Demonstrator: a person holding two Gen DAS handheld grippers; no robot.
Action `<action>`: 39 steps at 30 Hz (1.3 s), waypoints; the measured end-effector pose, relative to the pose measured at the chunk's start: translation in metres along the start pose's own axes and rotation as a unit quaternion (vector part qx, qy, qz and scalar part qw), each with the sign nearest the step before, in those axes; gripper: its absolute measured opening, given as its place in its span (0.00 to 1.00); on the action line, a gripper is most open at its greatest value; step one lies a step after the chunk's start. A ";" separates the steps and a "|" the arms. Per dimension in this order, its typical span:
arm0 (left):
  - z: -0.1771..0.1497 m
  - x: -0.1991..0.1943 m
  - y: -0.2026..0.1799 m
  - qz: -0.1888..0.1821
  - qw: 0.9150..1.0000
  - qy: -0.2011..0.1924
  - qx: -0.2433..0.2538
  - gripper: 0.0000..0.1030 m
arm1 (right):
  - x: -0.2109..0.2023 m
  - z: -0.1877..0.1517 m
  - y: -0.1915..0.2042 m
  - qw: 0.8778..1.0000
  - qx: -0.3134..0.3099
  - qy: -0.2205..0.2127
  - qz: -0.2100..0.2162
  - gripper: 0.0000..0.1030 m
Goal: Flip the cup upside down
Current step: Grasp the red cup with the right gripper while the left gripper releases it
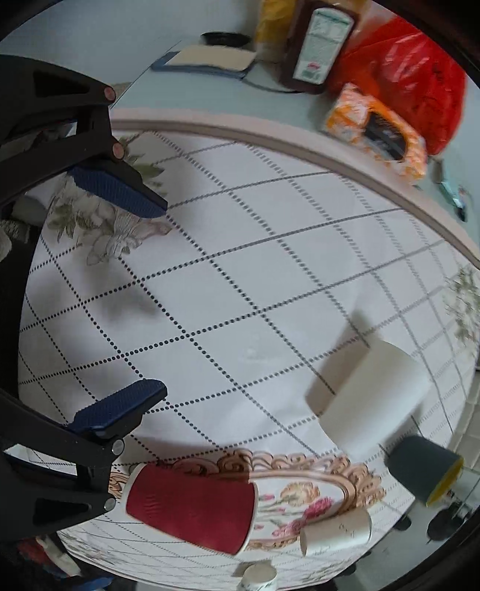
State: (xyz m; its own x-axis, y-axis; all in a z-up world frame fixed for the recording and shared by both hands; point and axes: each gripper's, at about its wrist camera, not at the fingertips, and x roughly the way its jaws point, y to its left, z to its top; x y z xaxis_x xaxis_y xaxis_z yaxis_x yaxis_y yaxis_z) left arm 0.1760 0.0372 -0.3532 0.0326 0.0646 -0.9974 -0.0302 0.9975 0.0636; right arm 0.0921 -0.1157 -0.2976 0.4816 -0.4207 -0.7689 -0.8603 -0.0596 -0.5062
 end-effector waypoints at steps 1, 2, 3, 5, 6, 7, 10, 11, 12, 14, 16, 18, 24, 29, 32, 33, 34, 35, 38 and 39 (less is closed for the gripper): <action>-0.001 0.005 0.000 0.002 1.000 0.005 -0.007 0.87 | 0.002 0.001 0.011 0.998 -0.061 -0.010 -0.021 1.00; -0.003 0.009 0.001 0.004 1.000 0.010 -0.015 0.87 | 0.005 0.001 0.021 0.992 -0.118 -0.022 -0.040 1.00; -0.004 0.011 0.001 0.004 1.000 0.012 -0.020 0.87 | 0.010 0.000 0.031 0.982 -0.177 -0.033 -0.055 1.00; -0.008 0.017 0.002 0.000 0.999 0.020 -0.033 0.87 | 0.020 -0.001 0.044 0.963 -0.255 -0.051 -0.070 1.00; -0.010 0.021 0.002 0.000 0.999 0.024 -0.037 0.87 | 0.027 -0.003 0.051 0.948 -0.303 -0.062 -0.081 1.00; -0.012 0.023 0.002 0.003 0.999 0.026 -0.040 0.87 | 0.033 -0.004 0.060 0.935 -0.335 -0.072 -0.093 1.00; -0.018 0.030 0.003 0.004 0.998 0.030 -0.052 0.87 | 0.055 -0.009 0.071 0.885 -0.435 -0.097 -0.134 1.00; -0.020 0.033 0.004 0.003 0.998 0.033 -0.056 0.87 | 0.061 -0.010 0.073 0.873 -0.455 -0.104 -0.142 1.00; -0.022 0.036 0.005 0.003 0.998 0.035 -0.061 0.87 | 0.067 -0.010 0.072 0.859 -0.477 -0.109 -0.149 1.00; -0.025 0.041 0.007 0.000 0.997 0.042 -0.070 0.87 | 0.076 -0.006 0.069 0.840 -0.505 -0.118 -0.156 0.99; -0.028 0.045 0.010 -0.001 0.996 0.044 -0.079 0.87 | 0.081 -0.003 0.070 0.830 -0.521 -0.123 -0.157 0.99; -0.030 0.048 0.014 -0.002 0.995 0.045 -0.087 0.87 | 0.085 0.000 0.066 0.817 -0.540 -0.129 -0.157 0.99; -0.034 0.053 0.025 0.000 0.994 0.047 -0.099 0.87 | 0.094 0.000 0.079 0.785 -0.584 -0.132 -0.161 0.99; -0.036 0.058 0.042 -0.002 0.993 0.049 -0.105 0.87 | 0.098 0.000 0.089 0.772 -0.602 -0.132 -0.156 0.99; -0.028 0.058 0.045 -0.001 0.993 0.051 -0.106 0.87 | 0.105 0.004 0.090 0.772 -0.604 -0.127 -0.153 0.99; -0.027 0.059 0.043 0.000 0.993 0.051 -0.107 0.87 | 0.108 0.005 0.090 0.771 -0.606 -0.124 -0.151 0.97; -0.025 0.060 0.043 0.000 0.993 0.052 -0.108 0.87 | 0.111 0.005 0.089 0.771 -0.607 -0.122 -0.148 0.94; -0.024 0.061 0.044 0.000 0.993 0.052 -0.108 0.87 | 0.112 0.005 0.089 0.771 -0.607 -0.121 -0.148 0.92; -0.022 0.061 0.046 0.002 0.993 0.051 -0.107 0.87 | 0.116 0.008 0.086 0.772 -0.608 -0.115 -0.146 0.83; -0.023 0.061 0.046 0.002 0.993 0.051 -0.107 0.87 | 0.118 0.009 0.086 0.773 -0.606 -0.113 -0.147 0.80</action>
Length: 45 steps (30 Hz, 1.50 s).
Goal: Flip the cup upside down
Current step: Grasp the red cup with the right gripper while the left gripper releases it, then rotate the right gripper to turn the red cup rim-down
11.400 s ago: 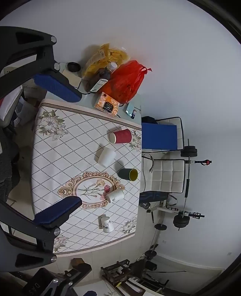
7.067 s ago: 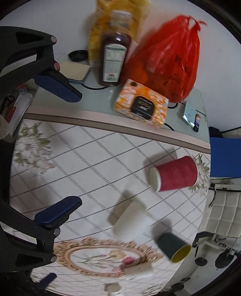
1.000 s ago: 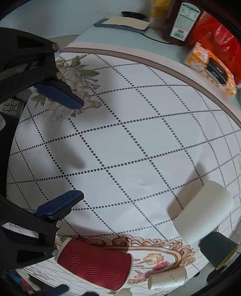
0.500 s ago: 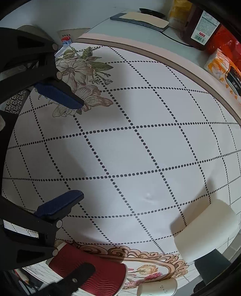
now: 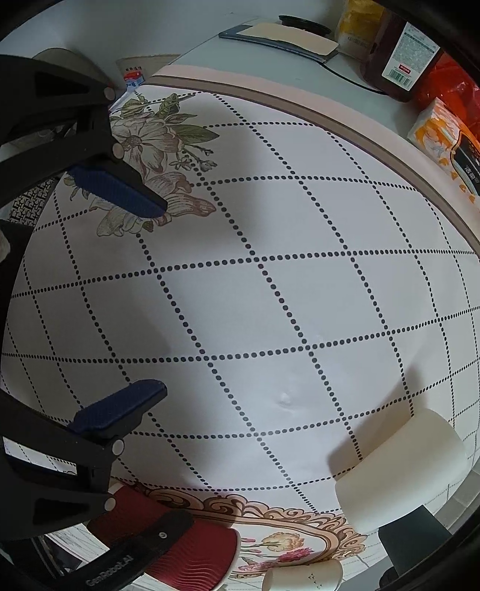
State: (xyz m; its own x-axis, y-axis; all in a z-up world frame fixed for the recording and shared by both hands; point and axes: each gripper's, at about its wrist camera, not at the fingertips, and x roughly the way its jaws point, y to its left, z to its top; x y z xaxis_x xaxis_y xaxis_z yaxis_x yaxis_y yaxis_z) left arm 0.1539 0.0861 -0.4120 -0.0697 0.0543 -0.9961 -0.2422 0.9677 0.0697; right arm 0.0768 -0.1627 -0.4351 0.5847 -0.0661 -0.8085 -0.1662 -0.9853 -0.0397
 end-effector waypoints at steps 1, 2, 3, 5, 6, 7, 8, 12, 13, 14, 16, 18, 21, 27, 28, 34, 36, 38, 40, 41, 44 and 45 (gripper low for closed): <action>0.000 0.000 -0.001 0.000 1.000 0.000 0.000 0.87 | 0.001 0.002 -0.002 1.000 0.001 0.001 -0.001 0.78; 0.000 0.000 -0.001 0.001 1.000 0.000 0.002 0.87 | 0.002 0.001 -0.002 1.000 0.002 0.001 0.000 0.78; 0.003 -0.001 -0.002 0.002 1.000 0.000 0.002 0.87 | 0.004 -0.001 -0.004 1.000 0.005 -0.001 0.001 0.77; 0.003 -0.001 -0.003 0.000 1.000 0.001 0.003 0.87 | 0.006 -0.003 -0.006 1.000 0.014 -0.005 0.003 0.77; 0.003 0.000 -0.004 0.001 1.000 0.001 0.004 0.87 | 0.006 -0.003 -0.009 1.000 0.016 -0.006 0.003 0.77; 0.003 0.001 -0.006 0.002 1.000 0.001 0.005 0.87 | 0.008 -0.004 -0.013 1.000 0.017 -0.006 0.003 0.77; 0.003 0.001 -0.006 0.002 1.000 0.002 0.005 0.87 | 0.009 -0.004 -0.014 1.000 0.022 -0.007 0.002 0.77; 0.007 0.003 -0.005 0.003 1.000 0.003 0.007 0.87 | 0.009 0.005 -0.028 0.999 0.037 -0.008 0.005 0.76; 0.008 0.002 -0.007 0.003 1.000 0.003 0.007 0.87 | 0.011 0.010 -0.033 0.999 0.039 -0.009 0.005 0.76; 0.010 0.000 -0.009 0.004 1.000 0.002 0.008 0.87 | 0.011 0.010 -0.034 0.999 0.042 -0.009 0.005 0.76; 0.013 -0.003 -0.007 0.005 1.000 0.001 0.010 0.87 | 0.010 0.013 -0.038 0.999 0.046 -0.010 0.005 0.76; 0.013 -0.004 -0.008 0.006 1.000 -0.002 0.012 0.87 | 0.010 0.013 -0.043 0.998 0.058 -0.009 0.009 0.75; 0.013 -0.006 -0.012 0.008 1.000 -0.003 0.013 0.87 | 0.009 0.010 -0.051 0.996 0.085 -0.006 0.020 0.75; 0.016 -0.010 -0.021 0.013 1.000 -0.006 0.020 0.87 | 0.010 -0.003 -0.080 0.984 0.167 -0.001 0.062 0.75; 0.016 -0.011 -0.022 0.013 1.000 -0.007 0.021 0.87 | 0.011 -0.007 -0.079 0.981 0.181 -0.002 0.070 0.75; 0.022 -0.021 -0.035 0.016 0.999 -0.013 0.030 0.87 | 0.013 -0.022 -0.103 0.937 0.307 -0.011 0.163 0.75; 0.021 -0.023 -0.038 0.017 0.999 -0.014 0.034 0.87 | 0.015 -0.027 -0.107 0.919 0.345 -0.012 0.190 0.75; 0.020 -0.025 -0.043 0.018 0.999 -0.016 0.036 0.87 | 0.019 -0.034 -0.111 0.892 0.391 -0.013 0.226 0.75; 0.020 -0.027 -0.049 0.019 0.999 -0.018 0.040 0.87 | 0.023 -0.039 -0.114 0.866 0.428 -0.015 0.257 0.75; 0.019 -0.028 -0.051 0.019 0.999 -0.018 0.042 0.87 | 0.026 -0.043 -0.114 0.846 0.454 -0.017 0.280 0.75; 0.019 -0.031 -0.059 0.020 0.998 -0.021 0.048 0.87 | 0.035 -0.054 -0.112 0.789 0.515 -0.019 0.336 0.75; 0.019 -0.032 -0.062 0.021 0.998 -0.022 0.050 0.87 | 0.038 -0.058 -0.111 0.771 0.532 -0.018 0.350 0.75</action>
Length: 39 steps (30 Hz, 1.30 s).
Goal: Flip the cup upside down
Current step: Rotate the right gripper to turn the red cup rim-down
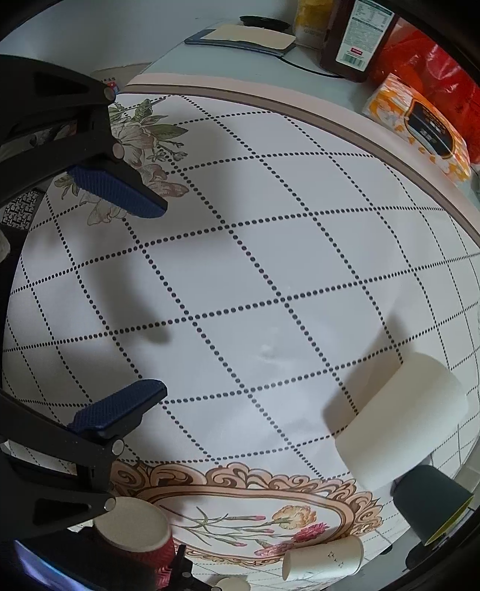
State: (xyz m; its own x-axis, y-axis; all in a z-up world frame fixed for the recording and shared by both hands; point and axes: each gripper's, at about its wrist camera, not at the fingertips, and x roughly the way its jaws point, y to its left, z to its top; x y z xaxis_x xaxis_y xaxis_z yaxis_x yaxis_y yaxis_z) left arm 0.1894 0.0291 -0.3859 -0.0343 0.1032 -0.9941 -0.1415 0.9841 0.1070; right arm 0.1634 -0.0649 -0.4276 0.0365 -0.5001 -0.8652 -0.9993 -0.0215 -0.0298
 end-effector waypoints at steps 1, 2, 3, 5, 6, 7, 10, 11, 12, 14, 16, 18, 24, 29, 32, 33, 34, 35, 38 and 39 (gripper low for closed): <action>0.001 -0.001 -0.002 0.000 1.000 -0.001 0.002 0.87 | 0.002 -0.002 -0.004 1.000 0.025 0.001 0.016 0.75; 0.002 -0.002 -0.005 0.000 1.000 -0.001 0.004 0.87 | 0.004 -0.007 -0.012 0.998 0.056 0.000 0.035 0.75; 0.002 -0.003 -0.008 0.000 1.000 -0.001 0.006 0.87 | 0.006 -0.010 -0.019 0.994 0.092 -0.001 0.055 0.75; 0.001 -0.004 -0.015 0.000 1.000 -0.001 0.011 0.87 | 0.010 -0.016 -0.029 0.986 0.143 -0.001 0.085 0.75; 0.000 -0.006 -0.015 0.000 1.000 -0.002 0.012 0.87 | 0.014 -0.019 -0.034 0.980 0.172 0.001 0.102 0.75; -0.001 -0.006 -0.015 0.000 1.000 -0.002 0.015 0.87 | 0.018 -0.023 -0.039 0.972 0.202 0.005 0.120 0.75; -0.006 -0.005 -0.018 0.001 1.000 -0.004 0.020 0.87 | 0.032 -0.036 -0.054 0.948 0.272 0.010 0.166 0.75; -0.006 -0.006 -0.021 0.001 1.000 -0.005 0.021 0.87 | 0.035 -0.039 -0.057 0.939 0.293 0.010 0.180 0.75; -0.008 -0.003 -0.021 0.001 1.000 -0.005 0.023 0.87 | 0.038 -0.042 -0.059 0.932 0.310 0.008 0.190 0.75; -0.009 -0.003 -0.025 0.000 1.000 -0.005 0.025 0.87 | 0.043 -0.049 -0.066 0.917 0.341 -0.001 0.206 0.75; -0.011 -0.004 -0.032 0.001 1.000 -0.006 0.027 0.87 | 0.046 -0.055 -0.067 0.908 0.361 -0.010 0.212 0.75; -0.013 -0.005 -0.038 0.001 1.000 -0.006 0.029 0.87 | 0.051 -0.063 -0.071 0.899 0.380 -0.016 0.216 0.75; -0.019 -0.008 -0.053 0.001 0.999 -0.007 0.036 0.87 | 0.073 -0.092 -0.099 0.872 0.428 -0.026 0.235 0.75; -0.024 -0.007 -0.069 0.002 0.999 -0.009 0.043 0.87 | 0.084 -0.104 -0.095 0.857 0.449 -0.024 0.251 0.76; -0.027 -0.008 -0.076 0.001 0.999 -0.008 0.046 0.87 | 0.086 -0.111 -0.104 0.857 0.449 -0.020 0.253 0.77; -0.028 -0.008 -0.078 0.001 0.999 -0.008 0.047 0.87 | 0.089 -0.113 -0.103 0.856 0.449 -0.017 0.256 0.77; -0.026 -0.007 -0.079 0.001 0.999 -0.007 0.048 0.87 | 0.090 -0.115 -0.105 0.855 0.448 -0.011 0.262 0.77; -0.027 -0.007 -0.080 0.000 0.999 -0.007 0.048 0.87 | 0.091 -0.117 -0.107 0.853 0.449 -0.009 0.266 0.77; -0.027 -0.006 -0.075 -0.002 0.999 -0.007 0.047 0.87 | 0.094 -0.125 -0.109 0.852 0.452 -0.014 0.263 0.84; -0.027 -0.006 -0.073 -0.003 0.999 -0.007 0.047 0.87 | 0.093 -0.129 -0.115 0.851 0.454 -0.016 0.265 0.85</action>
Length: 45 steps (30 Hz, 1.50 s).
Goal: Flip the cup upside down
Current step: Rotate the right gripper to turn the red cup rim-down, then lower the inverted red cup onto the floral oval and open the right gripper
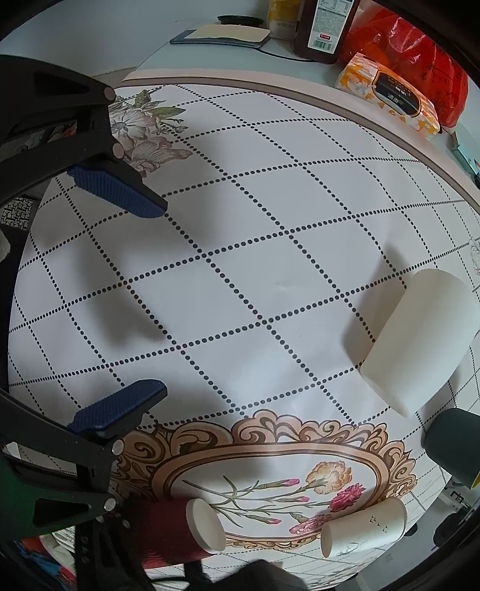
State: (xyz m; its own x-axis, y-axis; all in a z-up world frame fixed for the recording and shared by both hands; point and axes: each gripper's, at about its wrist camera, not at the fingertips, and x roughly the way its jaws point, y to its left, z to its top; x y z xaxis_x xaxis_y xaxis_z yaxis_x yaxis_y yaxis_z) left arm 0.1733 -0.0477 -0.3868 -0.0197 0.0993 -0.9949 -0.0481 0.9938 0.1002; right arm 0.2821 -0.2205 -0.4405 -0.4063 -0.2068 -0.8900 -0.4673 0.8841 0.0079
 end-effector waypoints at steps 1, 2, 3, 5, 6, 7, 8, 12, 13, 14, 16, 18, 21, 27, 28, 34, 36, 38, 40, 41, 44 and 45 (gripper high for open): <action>0.000 -0.001 -0.001 -0.001 1.000 0.000 0.000 0.87 | -0.002 0.001 -0.003 1.000 0.001 -0.001 0.002 0.85; 0.000 -0.001 -0.001 -0.001 1.000 0.000 0.000 0.87 | -0.005 0.002 -0.006 1.000 0.002 -0.003 0.003 0.85; -0.002 0.000 0.001 -0.002 1.000 -0.001 0.001 0.87 | -0.008 0.004 -0.010 1.000 0.001 -0.002 0.002 0.85; -0.002 0.000 0.005 -0.004 1.000 -0.001 0.002 0.87 | -0.009 0.006 -0.018 1.000 0.000 0.001 0.000 0.85; -0.004 0.000 0.004 -0.004 1.000 -0.001 0.003 0.87 | -0.009 0.007 -0.021 1.000 0.002 0.004 -0.001 0.85; -0.002 -0.002 0.006 -0.004 1.000 -0.001 0.003 0.87 | -0.008 0.008 -0.026 1.000 0.005 0.008 -0.002 0.85; -0.003 -0.002 0.004 -0.004 1.000 -0.001 0.003 0.87 | -0.008 0.008 -0.028 1.000 0.006 0.009 -0.002 0.85; -0.003 -0.002 0.004 -0.006 1.000 0.002 0.002 0.87 | -0.005 0.004 -0.039 1.000 -0.005 0.010 -0.018 0.71; -0.002 -0.001 0.004 -0.007 1.000 0.003 0.002 0.87 | -0.004 0.009 -0.024 1.000 -0.005 0.010 -0.020 0.71; -0.002 -0.001 0.003 -0.008 1.000 0.003 0.002 0.87 | -0.003 0.007 -0.027 1.000 -0.004 0.007 -0.019 0.71; -0.001 0.000 0.004 -0.009 1.000 0.004 0.003 0.87 | -0.001 0.002 -0.027 1.000 0.000 -0.001 -0.017 0.71; 0.000 -0.001 0.003 -0.009 1.000 0.003 0.005 0.87 | -0.006 -0.006 -0.014 1.000 0.008 -0.013 -0.011 0.71; 0.003 -0.002 0.001 -0.009 1.000 0.003 0.009 0.87 | -0.020 -0.020 -0.029 0.998 0.030 -0.051 0.002 0.71; 0.009 -0.004 -0.005 -0.014 1.000 0.005 0.014 0.87 | -0.053 -0.060 -0.056 0.981 0.083 -0.174 0.010 0.70; 0.010 -0.004 -0.006 -0.016 1.000 0.006 0.014 0.87 | -0.058 -0.068 -0.060 0.974 0.097 -0.203 0.014 0.70; 0.019 -0.005 -0.009 -0.018 1.000 0.008 0.017 0.87 | -0.073 -0.091 -0.064 0.901 0.194 -0.387 0.034 0.71; 0.021 -0.005 -0.009 -0.018 1.000 0.009 0.018 0.87 | -0.069 -0.098 -0.067 0.870 0.225 -0.436 0.038 0.70; 0.023 -0.005 -0.011 -0.016 1.000 0.008 0.021 0.87 | -0.071 -0.100 -0.052 0.853 0.246 -0.460 0.036 0.71; 0.025 -0.006 -0.012 -0.014 1.000 0.007 0.026 0.87 | -0.068 -0.102 -0.047 0.838 0.253 -0.483 0.030 0.71; 0.025 -0.007 -0.013 -0.013 0.999 0.006 0.029 0.87 | -0.068 -0.098 -0.043 0.834 0.251 -0.491 0.024 0.71; 0.029 -0.012 -0.017 -0.012 0.999 0.003 0.039 0.87 | -0.068 -0.106 -0.028 0.833 0.251 -0.494 0.013 0.71; 0.030 -0.014 -0.018 -0.013 0.999 0.002 0.041 0.87 | -0.066 -0.109 -0.024 0.834 0.249 -0.492 0.011 0.71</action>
State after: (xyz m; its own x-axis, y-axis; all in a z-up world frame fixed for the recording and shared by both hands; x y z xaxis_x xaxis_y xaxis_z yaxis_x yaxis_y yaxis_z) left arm 0.2047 -0.0658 -0.3757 -0.0229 0.0734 -0.9970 0.0338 0.9968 0.0726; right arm 0.2345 -0.2736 -0.3322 0.5450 0.0382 -0.8375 0.0160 0.9983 0.0559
